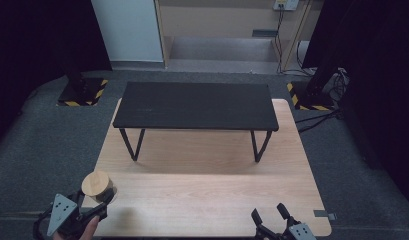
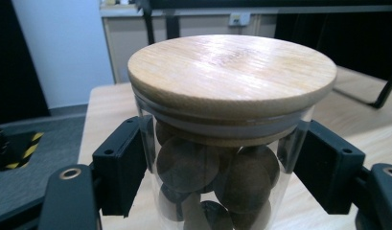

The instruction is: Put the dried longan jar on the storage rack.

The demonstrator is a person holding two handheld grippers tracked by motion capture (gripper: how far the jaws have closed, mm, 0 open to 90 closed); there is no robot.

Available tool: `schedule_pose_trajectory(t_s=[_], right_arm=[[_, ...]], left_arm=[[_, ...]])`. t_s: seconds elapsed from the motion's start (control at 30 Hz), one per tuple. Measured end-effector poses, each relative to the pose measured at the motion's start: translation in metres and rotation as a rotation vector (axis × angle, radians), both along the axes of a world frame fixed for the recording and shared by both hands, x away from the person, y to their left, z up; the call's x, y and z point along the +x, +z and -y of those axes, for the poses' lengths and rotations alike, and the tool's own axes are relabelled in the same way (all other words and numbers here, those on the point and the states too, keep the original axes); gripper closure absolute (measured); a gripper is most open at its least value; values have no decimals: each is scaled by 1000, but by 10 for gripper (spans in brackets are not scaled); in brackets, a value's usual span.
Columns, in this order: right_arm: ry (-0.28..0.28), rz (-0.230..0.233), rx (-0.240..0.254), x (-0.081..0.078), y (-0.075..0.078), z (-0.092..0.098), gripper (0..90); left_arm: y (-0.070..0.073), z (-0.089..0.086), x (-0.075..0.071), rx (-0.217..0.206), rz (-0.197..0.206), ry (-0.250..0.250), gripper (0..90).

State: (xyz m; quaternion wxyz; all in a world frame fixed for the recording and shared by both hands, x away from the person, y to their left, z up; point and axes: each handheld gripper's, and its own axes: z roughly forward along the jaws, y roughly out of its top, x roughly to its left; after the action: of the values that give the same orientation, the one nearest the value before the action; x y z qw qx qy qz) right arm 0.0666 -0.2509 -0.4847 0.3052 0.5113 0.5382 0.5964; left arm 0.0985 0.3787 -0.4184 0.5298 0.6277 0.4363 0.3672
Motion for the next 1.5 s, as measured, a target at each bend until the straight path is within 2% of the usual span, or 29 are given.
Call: schedule_pose_trajectory(t_s=[0.2, 0.5, 0.77, 0.97, 1.07, 1.2, 1.23, 1.27, 1.5], right_arm=[[3, -4, -6, -1, -1, 1, 68], [-1, -2, 7, -3, -6, 4, 68], [-4, 5, 15, -4, -7, 6, 68], [-6, 14, 14, -4, -6, 8, 70], [-6, 14, 15, -4, -5, 7, 70], [-10, 21, 15, -4, -4, 7, 71], [-12, 21, 16, -3, -4, 7, 71], [-12, 21, 16, -3, -4, 7, 71], [-23, 33, 16, -3, -1, 9, 71]], left_arm=[[30, 7, 13, -2, 9, -46, 244], [64, 14, 37, 3, 23, -92, 244], [87, 12, 62, -29, 25, -120, 244], [106, 14, 76, 1, 41, -120, 244], [115, 13, 86, -13, 45, -132, 243], [125, 14, 99, -5, 52, -130, 244], [131, 13, 108, -15, 45, -141, 244], [131, 13, 108, -15, 45, -141, 244], [145, 16, 136, -14, 43, -145, 244]])
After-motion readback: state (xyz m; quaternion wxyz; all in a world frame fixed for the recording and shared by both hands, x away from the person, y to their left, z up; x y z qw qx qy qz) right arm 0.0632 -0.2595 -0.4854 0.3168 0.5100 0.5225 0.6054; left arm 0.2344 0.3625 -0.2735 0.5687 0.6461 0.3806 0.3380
